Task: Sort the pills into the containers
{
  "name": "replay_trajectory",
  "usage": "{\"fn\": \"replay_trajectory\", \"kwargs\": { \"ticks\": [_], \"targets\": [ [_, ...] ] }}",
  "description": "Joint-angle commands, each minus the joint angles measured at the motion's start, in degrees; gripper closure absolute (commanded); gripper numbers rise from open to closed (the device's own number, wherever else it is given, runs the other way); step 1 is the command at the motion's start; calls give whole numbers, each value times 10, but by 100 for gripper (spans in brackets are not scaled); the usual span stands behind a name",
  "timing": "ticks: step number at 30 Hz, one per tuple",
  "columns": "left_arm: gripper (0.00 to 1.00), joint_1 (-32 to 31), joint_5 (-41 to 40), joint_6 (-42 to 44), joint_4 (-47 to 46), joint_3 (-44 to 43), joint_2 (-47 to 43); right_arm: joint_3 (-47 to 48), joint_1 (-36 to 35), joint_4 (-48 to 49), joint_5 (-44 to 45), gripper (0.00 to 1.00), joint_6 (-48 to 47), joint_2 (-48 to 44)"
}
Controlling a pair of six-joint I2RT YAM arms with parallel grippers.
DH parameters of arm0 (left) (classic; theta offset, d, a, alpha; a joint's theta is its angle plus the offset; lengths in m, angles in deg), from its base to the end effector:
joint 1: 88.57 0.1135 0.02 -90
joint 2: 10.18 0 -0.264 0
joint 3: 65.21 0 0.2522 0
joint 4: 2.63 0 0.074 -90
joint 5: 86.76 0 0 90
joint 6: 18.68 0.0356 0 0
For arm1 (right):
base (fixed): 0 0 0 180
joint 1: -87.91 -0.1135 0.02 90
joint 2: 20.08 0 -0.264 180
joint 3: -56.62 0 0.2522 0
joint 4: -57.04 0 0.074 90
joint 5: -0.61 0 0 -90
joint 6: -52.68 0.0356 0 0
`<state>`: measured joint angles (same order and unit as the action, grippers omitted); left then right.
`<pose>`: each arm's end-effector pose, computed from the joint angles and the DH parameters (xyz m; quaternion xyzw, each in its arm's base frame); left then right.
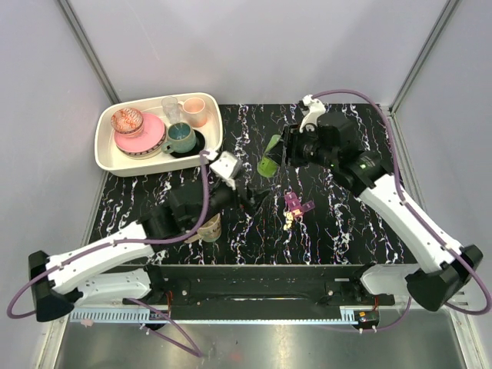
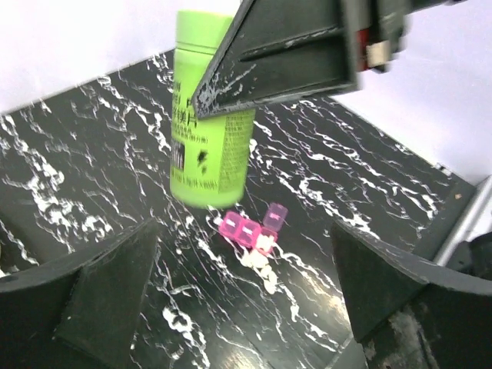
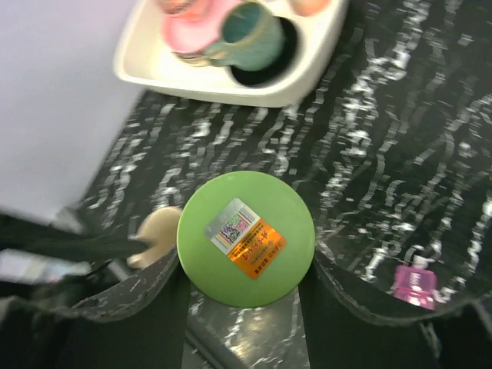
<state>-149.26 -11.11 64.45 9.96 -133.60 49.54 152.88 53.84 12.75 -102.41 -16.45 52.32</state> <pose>0.1274 -0.2088 0.3721 0.2522 0.6852 -0.3006 0.6136 0.2214 0.1594 0.4292 -0.1580 0.8032 0.3441 0.4600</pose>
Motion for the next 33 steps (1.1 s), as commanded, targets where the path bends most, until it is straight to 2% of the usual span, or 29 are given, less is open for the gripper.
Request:
{"fn": "replay_trajectory", "kwargs": {
  "ticks": [1,3,6,7,10,16,25,27,28,31,32,33],
  "targets": [
    [1,0,5,-123,32,78,-99,-78,1,127,158,100,-5,29],
    [1,0,11,-158,33,115,-147,-108,2,171,210,100,-10,61],
    [1,0,7,-182,32,140,-194,-174,1,286,270,100,-19,104],
    [1,0,6,-184,33,143,-202,-223,2,382,290,100,-18,113],
    [1,0,7,-190,42,141,-215,-280,2,519,337,100,-28,162],
    [1,0,11,-199,52,142,-212,-261,-17,606,408,100,-53,287],
    [1,0,3,-202,57,155,-226,-215,-86,605,506,100,-127,371],
    [1,0,3,-203,62,158,-231,-215,-92,601,515,96,-130,379],
    [1,0,3,-202,63,158,-232,-214,-94,594,517,86,-130,381],
    [1,-1,1,-203,67,159,-239,-216,-97,583,508,68,-130,381],
    [1,0,1,-204,67,160,-240,-216,-96,579,496,56,-130,378],
    [1,0,1,-205,69,161,-243,-217,-97,577,490,52,-130,377]
  ]
}}
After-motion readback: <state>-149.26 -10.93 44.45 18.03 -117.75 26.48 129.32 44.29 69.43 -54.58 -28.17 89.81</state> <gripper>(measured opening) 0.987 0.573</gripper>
